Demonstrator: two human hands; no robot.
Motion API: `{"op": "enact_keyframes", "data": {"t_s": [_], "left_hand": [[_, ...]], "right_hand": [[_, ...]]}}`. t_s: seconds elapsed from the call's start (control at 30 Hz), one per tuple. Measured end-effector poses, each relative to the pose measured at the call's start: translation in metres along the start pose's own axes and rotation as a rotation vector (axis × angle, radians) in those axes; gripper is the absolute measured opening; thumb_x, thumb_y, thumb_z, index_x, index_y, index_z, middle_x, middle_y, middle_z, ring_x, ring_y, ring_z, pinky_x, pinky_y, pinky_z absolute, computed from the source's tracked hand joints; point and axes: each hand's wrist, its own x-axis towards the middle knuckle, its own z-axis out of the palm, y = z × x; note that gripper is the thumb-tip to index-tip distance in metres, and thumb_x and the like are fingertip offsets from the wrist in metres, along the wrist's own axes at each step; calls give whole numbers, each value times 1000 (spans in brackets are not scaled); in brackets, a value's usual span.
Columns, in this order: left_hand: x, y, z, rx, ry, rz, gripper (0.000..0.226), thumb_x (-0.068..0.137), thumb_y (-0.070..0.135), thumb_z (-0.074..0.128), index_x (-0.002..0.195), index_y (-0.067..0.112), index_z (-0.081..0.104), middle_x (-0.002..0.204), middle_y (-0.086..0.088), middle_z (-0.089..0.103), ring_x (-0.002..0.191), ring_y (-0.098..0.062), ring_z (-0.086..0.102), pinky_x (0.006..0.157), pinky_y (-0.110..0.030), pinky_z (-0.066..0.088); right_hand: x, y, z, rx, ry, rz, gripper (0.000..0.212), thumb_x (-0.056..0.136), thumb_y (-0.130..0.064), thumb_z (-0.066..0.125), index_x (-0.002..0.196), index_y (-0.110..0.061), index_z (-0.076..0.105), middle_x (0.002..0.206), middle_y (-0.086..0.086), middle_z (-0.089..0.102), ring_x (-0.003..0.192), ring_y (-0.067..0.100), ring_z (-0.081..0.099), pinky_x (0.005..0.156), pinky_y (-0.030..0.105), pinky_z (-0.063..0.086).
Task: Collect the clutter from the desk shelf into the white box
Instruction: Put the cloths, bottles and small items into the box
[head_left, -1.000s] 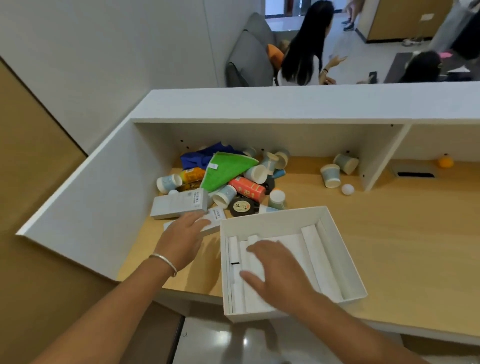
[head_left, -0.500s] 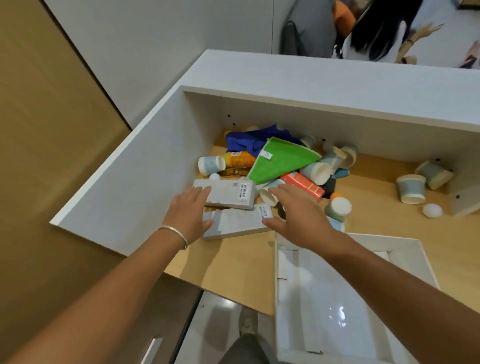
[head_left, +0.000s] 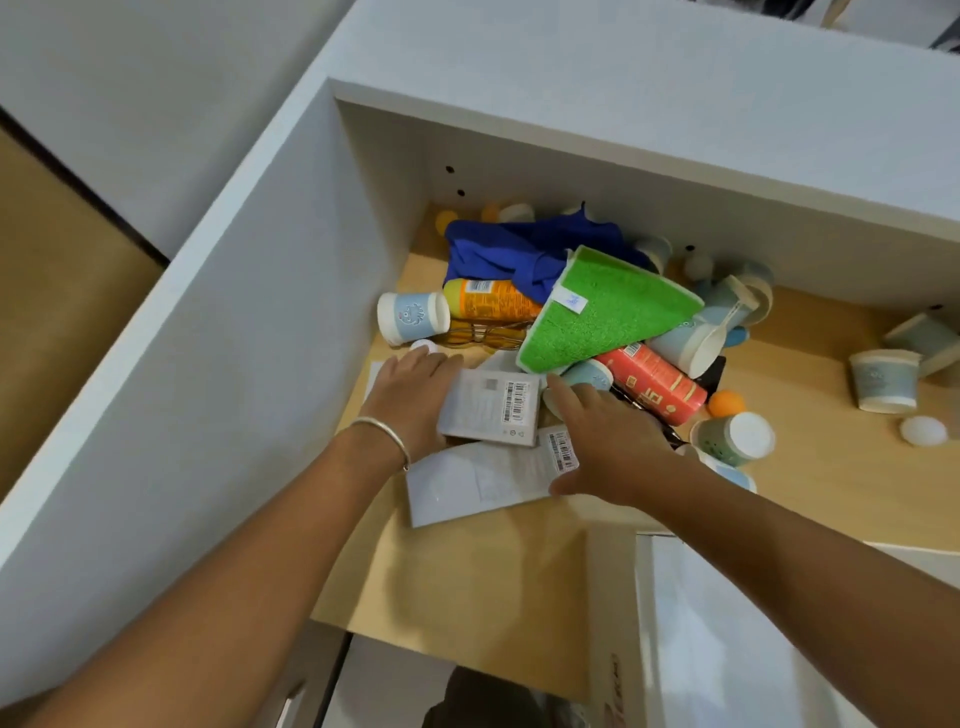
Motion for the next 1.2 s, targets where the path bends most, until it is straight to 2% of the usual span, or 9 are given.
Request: {"op": "enact_keyframes", "data": {"t_s": [0.17,0.3,0.4,0.6,0.7,0.83,0.97,1.03,1.2], "left_hand": [[-9,-8,-1,-20,-41,-100,89,65,64,69,136,21,37,133,-3,48,126,-24,40,105,-44,32],[-33,-7,-8,19,22,-254,63,65,44,70,121,25,48,116,2,54,114,-23,47,98,-40,34],[-49,3,-10,28,58,-313,52,61,30,70,109,17,53,106,-4,54,102,-28,50,92,-39,36],[-62,7,-15,-16,73,-351,51,60,31,71,105,14,53,102,-6,52,96,-28,51,88,-37,39],[-69,12,-25,-30,98,-377,54,61,33,73,106,12,53,104,-9,52,98,-31,52,86,-39,40],[-79,27,-54,-67,138,-437,63,62,47,75,107,11,51,105,-12,51,94,-34,54,72,-39,42],[-93,62,-92,-28,207,-430,72,58,53,76,111,12,49,108,-11,50,95,-32,53,68,-37,41],[-100,88,-109,-9,246,-398,73,58,52,76,112,10,49,108,-12,51,95,-34,53,70,-39,43],[-116,174,-137,12,296,-256,75,57,58,75,112,16,48,108,-6,50,93,-28,53,68,-37,45]], "right_hand": [[4,-5,4,-46,114,-137,118,62,-55,80,147,-21,5,136,5,41,122,26,43,96,40,42],[6,-15,16,-65,34,-200,104,64,-54,78,142,-15,22,139,6,39,128,25,37,101,39,41],[8,-17,21,-195,-83,-216,109,64,-54,79,145,-12,21,147,7,33,133,27,33,105,40,37],[7,-20,19,-293,-84,-184,86,72,-29,75,140,-15,26,131,10,44,116,30,46,91,41,44],[0,-17,7,-295,-71,-176,85,68,-31,76,138,-16,30,129,11,41,115,28,44,82,38,46],[-24,-7,-22,-317,12,-192,77,69,-32,73,134,-18,34,122,8,45,108,26,46,76,37,48],[-70,20,-52,-288,160,-142,64,70,-29,71,125,-16,40,117,10,47,105,28,45,80,37,46],[-99,40,-65,-241,218,-110,65,71,-30,71,126,-17,39,118,9,47,105,26,45,81,37,45],[-183,110,-75,-214,293,-62,76,63,-36,79,127,-25,39,113,0,48,90,13,36,66,24,37]]}}
